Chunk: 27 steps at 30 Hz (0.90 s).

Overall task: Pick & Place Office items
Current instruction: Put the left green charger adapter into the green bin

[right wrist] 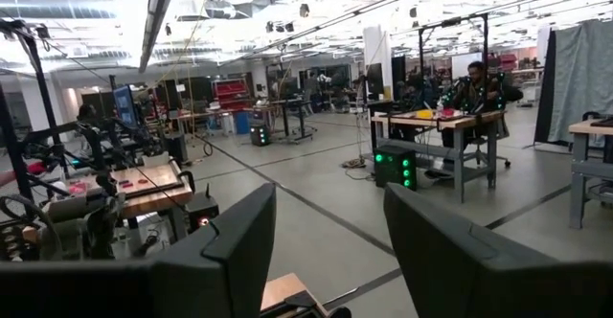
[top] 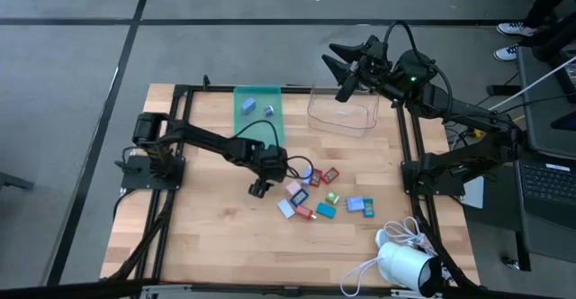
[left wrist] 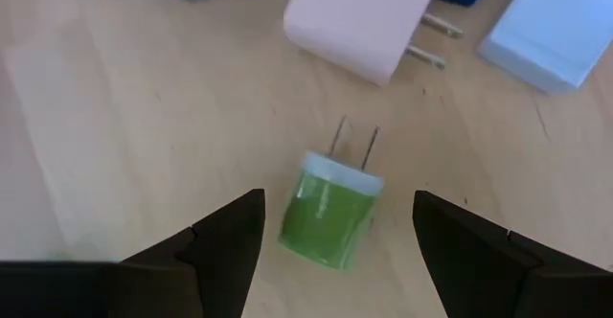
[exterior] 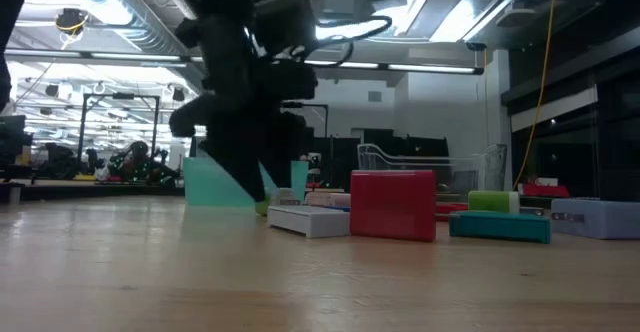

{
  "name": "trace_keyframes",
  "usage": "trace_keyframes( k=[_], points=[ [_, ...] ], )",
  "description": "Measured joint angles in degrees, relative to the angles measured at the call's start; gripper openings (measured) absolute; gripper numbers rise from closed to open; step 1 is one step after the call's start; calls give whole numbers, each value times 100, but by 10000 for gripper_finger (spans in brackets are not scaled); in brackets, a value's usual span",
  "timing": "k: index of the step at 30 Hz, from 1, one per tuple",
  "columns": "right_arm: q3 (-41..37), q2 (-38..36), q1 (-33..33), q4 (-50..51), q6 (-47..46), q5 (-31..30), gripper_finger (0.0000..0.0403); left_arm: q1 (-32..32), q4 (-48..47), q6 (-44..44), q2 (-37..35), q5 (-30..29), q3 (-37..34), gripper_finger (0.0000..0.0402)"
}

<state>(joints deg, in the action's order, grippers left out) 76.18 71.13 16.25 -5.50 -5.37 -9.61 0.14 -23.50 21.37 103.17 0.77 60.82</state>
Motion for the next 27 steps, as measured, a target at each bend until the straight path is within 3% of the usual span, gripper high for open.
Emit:
trace_keyframes(
  k=[9,18,27],
  points=[
    [0,0,0,45,2,2,201,15,104,-162,280,69,2,243],
    [0,0,-11,87,37,17,201,39,65,-762,352,246,-74,125],
    [0,0,-11,79,136,0,201,399,-159,-1747,-266,967,196,126]
  ],
)
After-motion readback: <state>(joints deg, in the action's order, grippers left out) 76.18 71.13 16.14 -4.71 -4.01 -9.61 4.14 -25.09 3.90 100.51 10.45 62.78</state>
